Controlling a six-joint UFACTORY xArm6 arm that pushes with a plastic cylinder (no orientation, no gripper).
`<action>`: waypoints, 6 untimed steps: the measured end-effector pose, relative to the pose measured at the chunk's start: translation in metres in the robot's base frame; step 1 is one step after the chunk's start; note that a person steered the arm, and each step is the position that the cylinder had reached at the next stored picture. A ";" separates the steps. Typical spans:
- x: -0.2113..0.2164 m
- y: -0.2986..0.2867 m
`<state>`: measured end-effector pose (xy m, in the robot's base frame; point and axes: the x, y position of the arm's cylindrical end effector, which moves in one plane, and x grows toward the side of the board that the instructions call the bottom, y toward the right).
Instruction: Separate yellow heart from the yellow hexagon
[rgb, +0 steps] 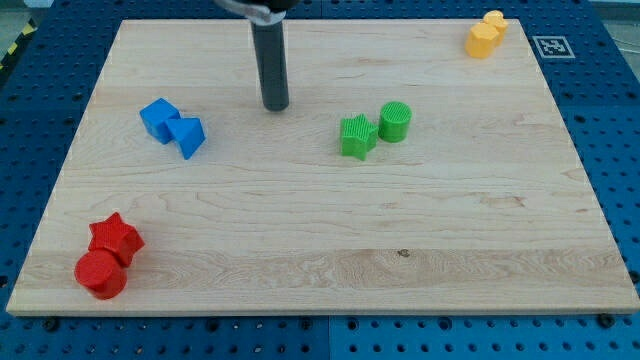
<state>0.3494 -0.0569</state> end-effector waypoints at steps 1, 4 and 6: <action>-0.031 0.024; -0.031 0.171; -0.024 0.282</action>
<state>0.3257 0.2255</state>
